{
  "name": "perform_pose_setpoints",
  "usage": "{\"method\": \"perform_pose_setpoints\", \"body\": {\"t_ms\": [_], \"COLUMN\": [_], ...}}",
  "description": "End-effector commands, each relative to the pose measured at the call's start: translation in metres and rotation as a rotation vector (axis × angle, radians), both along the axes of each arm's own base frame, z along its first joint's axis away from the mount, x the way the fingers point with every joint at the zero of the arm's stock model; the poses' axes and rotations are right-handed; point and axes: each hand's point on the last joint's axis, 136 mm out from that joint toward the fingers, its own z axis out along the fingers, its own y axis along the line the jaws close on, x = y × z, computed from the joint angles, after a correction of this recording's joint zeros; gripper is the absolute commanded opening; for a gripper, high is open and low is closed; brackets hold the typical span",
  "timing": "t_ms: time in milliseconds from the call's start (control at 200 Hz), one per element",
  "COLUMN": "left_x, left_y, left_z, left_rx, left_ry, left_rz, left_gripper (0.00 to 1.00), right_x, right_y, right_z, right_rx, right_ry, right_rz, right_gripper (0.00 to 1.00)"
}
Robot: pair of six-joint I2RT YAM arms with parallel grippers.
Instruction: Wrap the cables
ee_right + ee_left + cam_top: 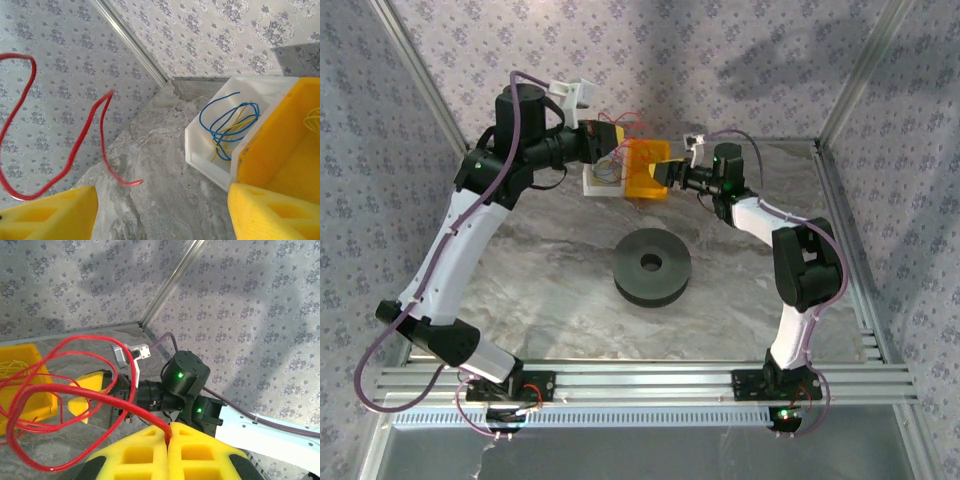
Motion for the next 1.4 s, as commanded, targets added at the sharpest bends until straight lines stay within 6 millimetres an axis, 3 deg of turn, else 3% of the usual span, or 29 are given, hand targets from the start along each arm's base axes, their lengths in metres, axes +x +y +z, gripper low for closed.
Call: {"method": "perform_pose_setpoints", "body": {"t_ms": [0,525,575,665,834,1059,1109,1129,1234,1399], "left_x": [-0.005,-0.011,-0.014,-0.018,-0.021,-0.021,-0.019,-0.015,-0.003,0.025], "left_y": [-0.003,-0.008,-0.007,-0.007,-0.005,-0.002,0.001,0.001,0.018,0.077], "left_z": [0.016,0.014,0.026,0.029,0.031,0.029,0.029,0.018,0.004,-0.035], "left_rx": [-0.020,-0.021,-0.035,-0.039,-0.036,-0.024,-0.019,-0.003,0.013,-0.003], "left_ry": [-0.037,-0.027,-0.053,-0.060,-0.069,-0.077,-0.083,-0.062,-0.044,0.041], "left_rz": [-0.017,-0.050,-0.054,-0.060,-0.058,-0.047,-0.035,-0.028,0.030,0.187], "left_gripper": [0.00,0.00,0.00,0.00,0.00,0.00,0.00,0.00,0.00,0.00], "right_x": [0.011,0.035,0.037,0.040,0.039,0.031,0.030,0.029,0.024,0.008], "right_y": [0.002,0.009,0.009,0.012,0.015,0.007,0.002,-0.002,-0.030,-0.115], "right_z": [0.016,0.021,0.022,0.024,0.024,0.022,0.019,0.017,0.008,-0.008], "right_rx": [0.024,0.047,0.051,0.066,0.083,0.069,0.051,0.042,-0.015,-0.104], "right_ry": [-0.046,-0.061,-0.063,-0.063,-0.061,-0.056,-0.045,-0.039,-0.011,0.057], "right_rz": [-0.016,-0.035,-0.036,-0.027,-0.011,-0.012,-0.029,-0.038,-0.118,-0.319], "right_gripper": [0.71,0.68,0.64,0.54,0.23,0.00,0.00,0.00,0.00,0.00]}}
